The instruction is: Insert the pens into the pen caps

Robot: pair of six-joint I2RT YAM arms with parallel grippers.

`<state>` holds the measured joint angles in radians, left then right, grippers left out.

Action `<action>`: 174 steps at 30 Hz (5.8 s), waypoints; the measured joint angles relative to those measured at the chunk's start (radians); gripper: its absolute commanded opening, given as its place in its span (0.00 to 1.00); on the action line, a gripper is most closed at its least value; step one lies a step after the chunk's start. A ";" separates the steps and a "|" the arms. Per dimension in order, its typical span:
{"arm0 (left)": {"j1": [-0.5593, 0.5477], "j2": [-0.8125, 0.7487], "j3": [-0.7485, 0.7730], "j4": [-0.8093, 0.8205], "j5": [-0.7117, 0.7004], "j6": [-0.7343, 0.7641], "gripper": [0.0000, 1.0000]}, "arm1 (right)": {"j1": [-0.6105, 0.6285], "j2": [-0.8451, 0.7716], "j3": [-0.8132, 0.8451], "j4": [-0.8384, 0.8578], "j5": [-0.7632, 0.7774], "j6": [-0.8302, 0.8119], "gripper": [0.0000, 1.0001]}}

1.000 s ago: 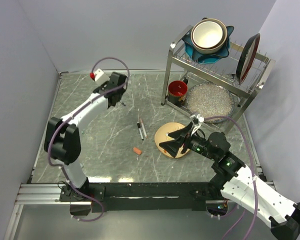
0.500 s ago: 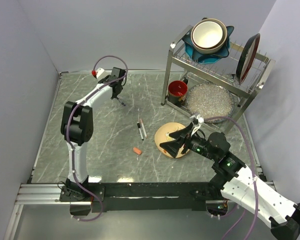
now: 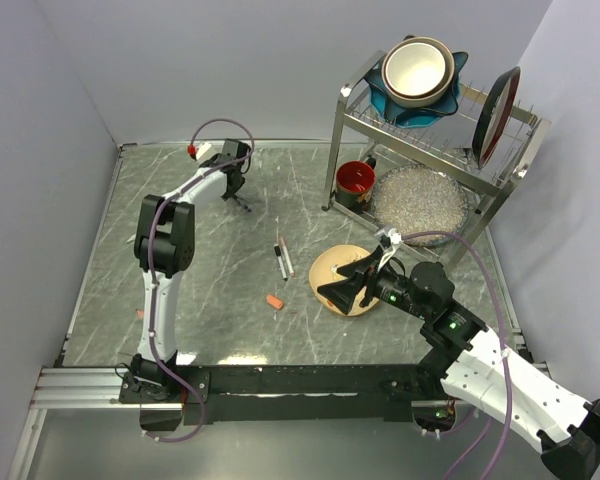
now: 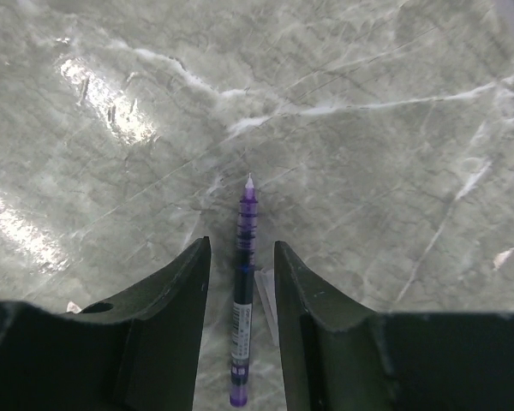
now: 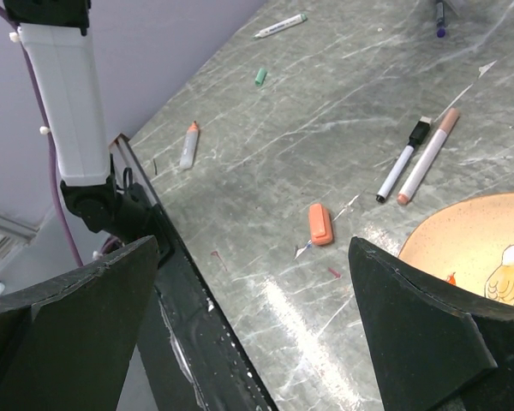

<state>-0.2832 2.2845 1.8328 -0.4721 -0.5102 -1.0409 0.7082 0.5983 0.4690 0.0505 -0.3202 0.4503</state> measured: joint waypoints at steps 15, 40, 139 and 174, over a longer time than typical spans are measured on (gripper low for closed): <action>0.016 0.063 0.048 -0.013 0.027 0.036 0.36 | 0.000 0.000 0.000 0.000 0.017 0.000 1.00; 0.032 -0.218 -0.425 0.181 0.079 0.091 0.01 | 0.000 0.003 0.002 -0.006 -0.003 0.064 1.00; 0.061 -0.095 -0.030 -0.006 0.268 0.132 0.60 | 0.053 0.013 -0.032 0.207 -0.039 0.050 0.00; 0.006 0.116 0.212 -0.264 0.190 -0.171 0.40 | 0.053 -0.078 -0.039 0.149 0.017 0.012 0.00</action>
<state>-0.2768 2.4001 2.0449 -0.7357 -0.3199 -1.2114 0.7616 0.5205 0.4305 0.1993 -0.3031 0.4622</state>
